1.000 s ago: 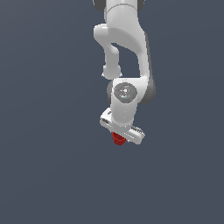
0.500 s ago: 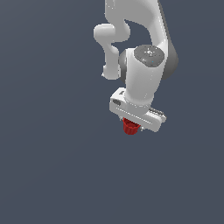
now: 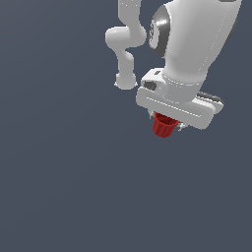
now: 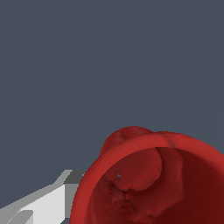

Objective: Pick up the object and move it to a goal position.

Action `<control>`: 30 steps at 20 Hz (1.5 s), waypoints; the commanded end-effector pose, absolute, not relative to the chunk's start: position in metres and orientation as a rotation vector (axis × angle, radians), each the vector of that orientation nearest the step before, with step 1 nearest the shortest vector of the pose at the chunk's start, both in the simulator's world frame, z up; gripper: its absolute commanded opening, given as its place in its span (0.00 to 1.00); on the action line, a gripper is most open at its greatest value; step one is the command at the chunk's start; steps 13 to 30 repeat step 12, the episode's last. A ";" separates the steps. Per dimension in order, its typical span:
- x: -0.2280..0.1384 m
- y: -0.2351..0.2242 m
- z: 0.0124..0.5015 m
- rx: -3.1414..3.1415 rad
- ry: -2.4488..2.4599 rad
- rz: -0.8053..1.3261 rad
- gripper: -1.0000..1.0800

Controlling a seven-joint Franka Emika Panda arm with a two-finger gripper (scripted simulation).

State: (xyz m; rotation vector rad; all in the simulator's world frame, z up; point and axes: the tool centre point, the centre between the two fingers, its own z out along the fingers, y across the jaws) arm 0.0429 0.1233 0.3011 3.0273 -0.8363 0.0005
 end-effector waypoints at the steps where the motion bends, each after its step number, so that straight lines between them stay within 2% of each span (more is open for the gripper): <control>1: 0.043 0.130 0.318 3.027 -0.838 0.001 0.00; 9: 0.045 0.141 0.344 3.027 -0.837 0.000 0.00; 30: 0.045 0.142 0.345 3.028 -0.837 0.000 0.00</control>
